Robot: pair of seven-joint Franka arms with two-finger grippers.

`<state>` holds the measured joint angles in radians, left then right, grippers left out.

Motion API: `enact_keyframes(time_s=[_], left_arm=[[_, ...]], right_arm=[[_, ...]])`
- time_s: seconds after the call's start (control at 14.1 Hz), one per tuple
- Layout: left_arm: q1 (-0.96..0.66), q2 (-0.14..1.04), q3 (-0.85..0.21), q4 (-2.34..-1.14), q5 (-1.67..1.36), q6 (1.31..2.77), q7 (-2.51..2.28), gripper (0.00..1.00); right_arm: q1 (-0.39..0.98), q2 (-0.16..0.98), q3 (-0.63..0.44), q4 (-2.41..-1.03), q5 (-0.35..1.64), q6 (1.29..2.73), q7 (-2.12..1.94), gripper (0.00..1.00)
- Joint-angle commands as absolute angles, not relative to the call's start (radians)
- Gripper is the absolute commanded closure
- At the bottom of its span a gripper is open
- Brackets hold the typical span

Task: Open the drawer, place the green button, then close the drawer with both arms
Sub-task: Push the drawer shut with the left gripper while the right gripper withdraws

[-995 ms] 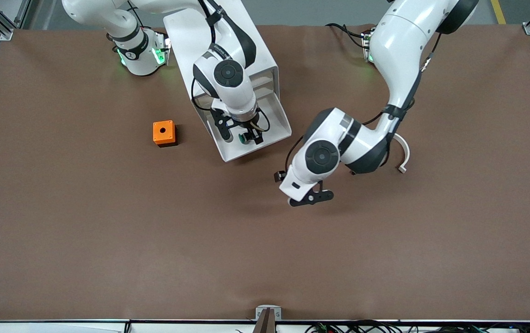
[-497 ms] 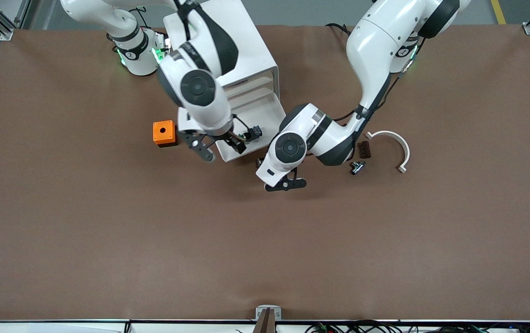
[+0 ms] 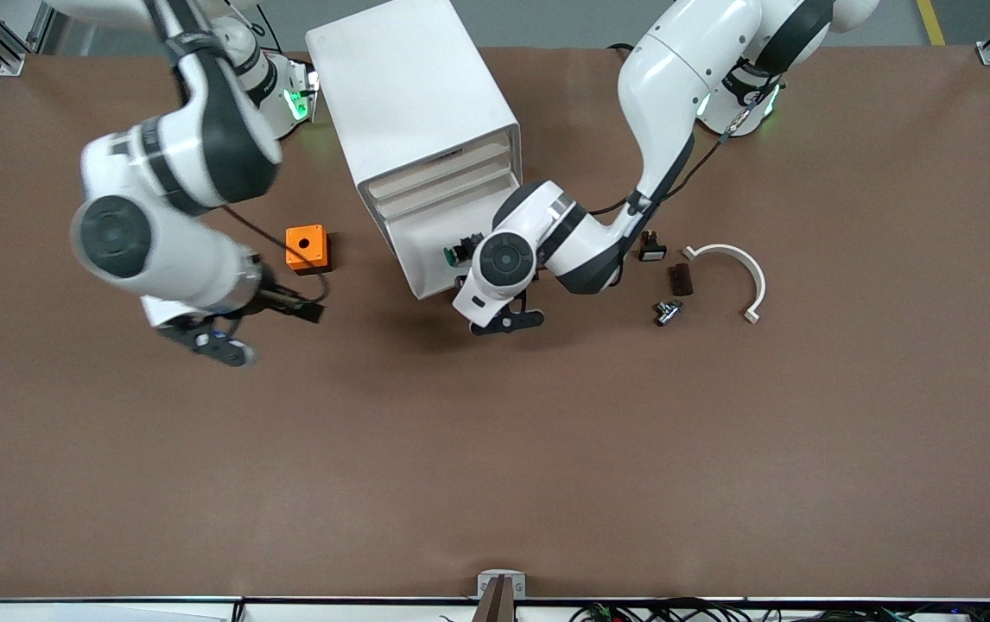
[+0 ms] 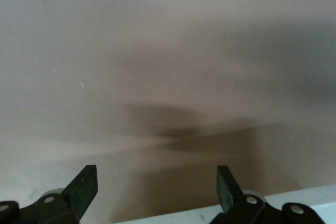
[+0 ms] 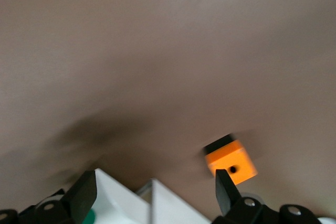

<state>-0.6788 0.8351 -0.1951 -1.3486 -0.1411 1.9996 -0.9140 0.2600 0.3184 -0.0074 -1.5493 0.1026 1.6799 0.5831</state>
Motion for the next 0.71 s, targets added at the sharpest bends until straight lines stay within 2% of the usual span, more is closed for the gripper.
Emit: enact_keyframes(time_s=[0.0, 0.64], left_arm=[[-0.719, 0.827, -0.195, -1.365, -0.17, 2.005, -0.977, 0.0], [-0.792, 0.821, -0.245, -1.4, -0.25, 1.997, -1.155, 0.0]], right_arm=[[0.129, 0.311, 0.017, -1.5, 0.072, 1.596, 0.335, 0.0], [-0.086, 0.311, 0.015, -1.445, -0.012, 1.462, -0.09, 0.0]])
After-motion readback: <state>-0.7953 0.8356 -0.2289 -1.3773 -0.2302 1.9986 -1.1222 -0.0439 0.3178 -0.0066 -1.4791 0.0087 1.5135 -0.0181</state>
